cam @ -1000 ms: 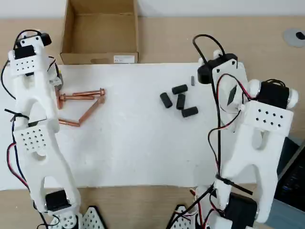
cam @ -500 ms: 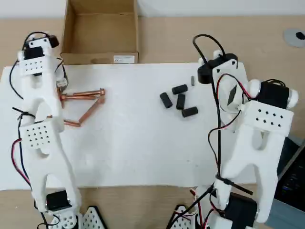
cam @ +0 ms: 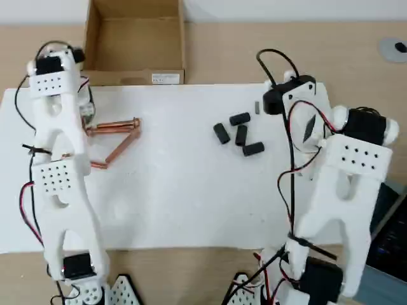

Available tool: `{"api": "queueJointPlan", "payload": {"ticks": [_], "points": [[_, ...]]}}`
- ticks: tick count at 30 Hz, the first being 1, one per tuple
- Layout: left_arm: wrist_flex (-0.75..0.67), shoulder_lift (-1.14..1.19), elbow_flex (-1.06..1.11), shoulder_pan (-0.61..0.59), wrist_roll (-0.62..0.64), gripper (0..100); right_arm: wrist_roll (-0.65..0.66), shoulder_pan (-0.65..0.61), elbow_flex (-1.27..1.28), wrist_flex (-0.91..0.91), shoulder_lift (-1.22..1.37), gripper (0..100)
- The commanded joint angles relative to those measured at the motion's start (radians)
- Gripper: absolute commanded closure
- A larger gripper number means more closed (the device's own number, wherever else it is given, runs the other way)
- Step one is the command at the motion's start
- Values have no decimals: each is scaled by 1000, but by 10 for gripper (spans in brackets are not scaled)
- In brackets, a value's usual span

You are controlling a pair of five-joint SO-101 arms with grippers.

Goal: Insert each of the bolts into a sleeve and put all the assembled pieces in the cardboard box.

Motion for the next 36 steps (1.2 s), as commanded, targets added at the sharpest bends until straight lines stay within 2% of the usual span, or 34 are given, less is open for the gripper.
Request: {"api": "queueJointPlan", "payload": {"ticks": [1, 6, 12, 16, 22, 26, 29, 36], "points": [[18, -168, -58, 34, 78, 998, -49, 42, -28, 17, -122, 988], [18, -360, 8, 80, 91, 998, -63, 45, -27, 17, -266, 988], [18, -664, 207, 178, 91, 998, -68, 81, -25, 17, -397, 988], [17, -911, 408, 293, 95, 998, -163, 119, -13, 15, -433, 988], [6, -1285, 738, 445, 175, 998, -311, 156, 154, -69, -524, 989], [-78, -1484, 1002, 453, 192, 998, -361, 150, 315, -147, -659, 989], [-204, -1636, 1250, 430, 192, 998, -400, 147, 447, -215, -769, 989], [-462, -2063, 1763, 427, 193, 998, -514, 35, 693, -359, -995, 989]]}}
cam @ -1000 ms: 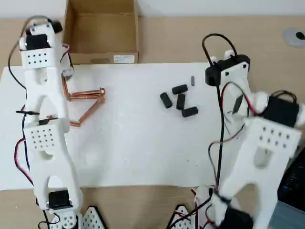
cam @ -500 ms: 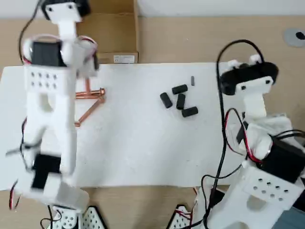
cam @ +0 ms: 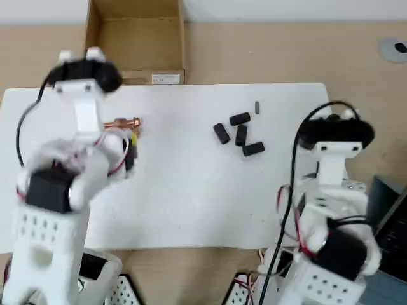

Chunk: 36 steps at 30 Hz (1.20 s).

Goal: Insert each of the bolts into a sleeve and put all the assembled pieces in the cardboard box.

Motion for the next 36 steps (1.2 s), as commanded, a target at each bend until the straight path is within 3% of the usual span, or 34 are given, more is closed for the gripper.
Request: {"api": "queueJointPlan", "payload": {"ticks": [1, 10, 17, 28, 34, 36], "points": [[-135, -239, 242, -9, 5, 998, -44, -76, 87, -75, -105, 989], [-198, -656, 537, -5, 153, 998, -189, -344, 251, -169, -285, 989], [-302, -920, 674, -2, 161, 998, -193, -581, 348, -232, -406, 989], [-330, -898, 623, 2, 170, 997, -193, -869, 401, -249, -479, 989], [-330, -898, 566, 135, 404, 997, -192, -1007, 409, -267, -473, 989], [-331, -898, 539, 199, 423, 997, -187, -1032, 414, -276, -473, 989]]}}
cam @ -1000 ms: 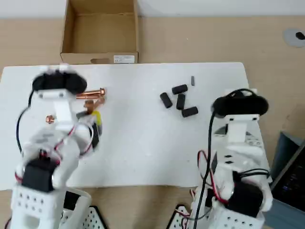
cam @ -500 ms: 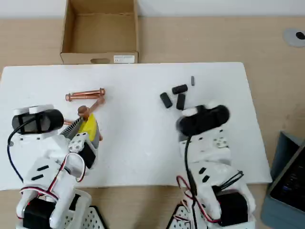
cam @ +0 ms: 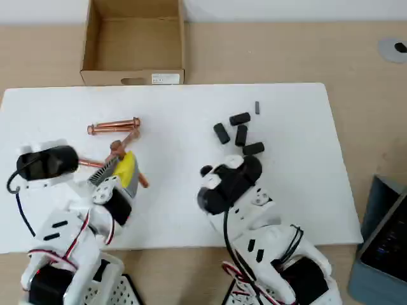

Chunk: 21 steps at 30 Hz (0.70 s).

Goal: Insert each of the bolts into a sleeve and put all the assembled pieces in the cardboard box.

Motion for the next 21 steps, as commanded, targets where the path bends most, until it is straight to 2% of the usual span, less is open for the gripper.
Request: {"api": "queueJointPlan", "payload": {"ticks": [1, 9, 14, 21], "points": [[-26, -12, -100, 103, 52, 997, 2, -53, 12, -34, -12, 989], [-170, -10, -112, 157, 49, 997, 3, -162, 24, -60, -12, 989], [-172, -10, -87, 203, 51, 997, 3, -189, 18, -60, -12, 989], [-173, -12, -5, 209, 52, 997, 3, -229, 16, -61, -19, 989]]}}
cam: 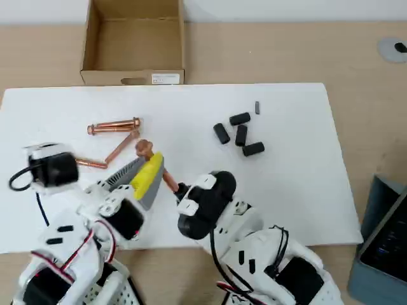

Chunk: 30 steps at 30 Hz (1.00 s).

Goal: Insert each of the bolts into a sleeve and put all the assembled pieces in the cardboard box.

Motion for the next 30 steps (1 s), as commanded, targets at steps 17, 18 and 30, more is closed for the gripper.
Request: {"api": "queueJointPlan", "payload": {"ticks": [17, 18, 30], "points": [[-83, -5, 124, 38, 6, 997, 2, -15, -48, -28, -19, 989], [-58, -5, 117, 55, 6, 997, 2, -13, -48, -28, -19, 989], [201, -5, 17, 124, 5, 997, 0, -10, -70, -28, -19, 989]]}}
